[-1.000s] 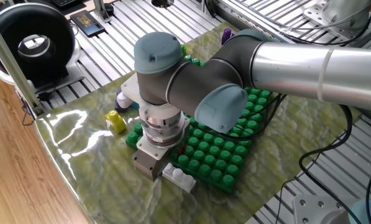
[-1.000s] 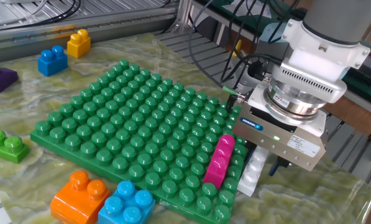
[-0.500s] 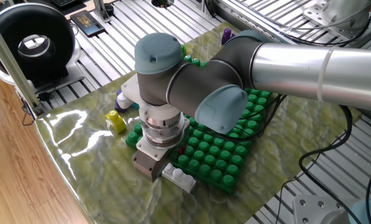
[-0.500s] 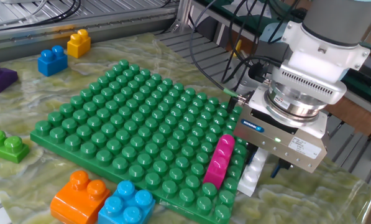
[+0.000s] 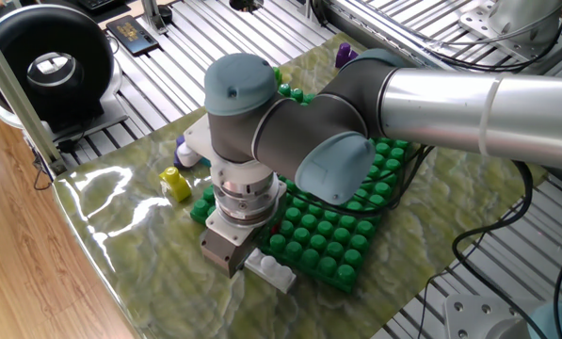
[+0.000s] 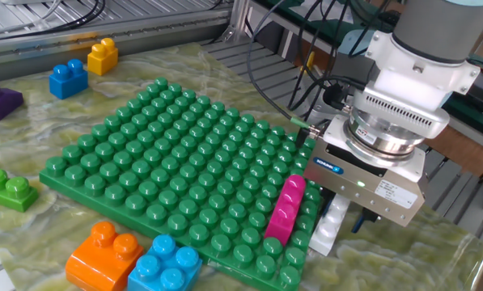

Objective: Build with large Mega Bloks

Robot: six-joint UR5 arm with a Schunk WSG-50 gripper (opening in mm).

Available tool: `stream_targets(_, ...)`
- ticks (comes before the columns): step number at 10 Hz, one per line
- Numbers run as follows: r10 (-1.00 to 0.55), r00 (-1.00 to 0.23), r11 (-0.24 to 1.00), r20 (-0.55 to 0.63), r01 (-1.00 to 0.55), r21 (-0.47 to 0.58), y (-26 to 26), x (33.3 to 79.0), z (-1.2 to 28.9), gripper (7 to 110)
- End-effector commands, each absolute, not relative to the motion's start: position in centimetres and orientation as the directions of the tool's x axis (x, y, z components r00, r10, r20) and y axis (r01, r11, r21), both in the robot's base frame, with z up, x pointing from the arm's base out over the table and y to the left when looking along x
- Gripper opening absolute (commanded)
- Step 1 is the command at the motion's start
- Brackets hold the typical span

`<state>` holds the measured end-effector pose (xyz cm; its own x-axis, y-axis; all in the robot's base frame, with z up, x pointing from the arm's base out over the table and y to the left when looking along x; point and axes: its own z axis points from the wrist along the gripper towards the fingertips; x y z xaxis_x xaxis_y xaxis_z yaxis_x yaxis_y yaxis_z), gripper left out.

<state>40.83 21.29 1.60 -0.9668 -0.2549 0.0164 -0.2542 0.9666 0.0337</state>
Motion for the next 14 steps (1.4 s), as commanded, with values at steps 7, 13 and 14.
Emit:
stream_targets(7, -0.259, -0.966, 0.965, 0.012, -0.258, 0.037, 21.1, 41.0, 1.0, 44)
stream_targets(13, -0.237, -0.971, 0.969, 0.024, -0.234, 0.076, 22.5, 39.9, 1.6, 44)
stream_targets(14, -0.229, -0.973, 0.969, 0.028, -0.225, 0.1, 23.2, 39.7, 1.8, 44)
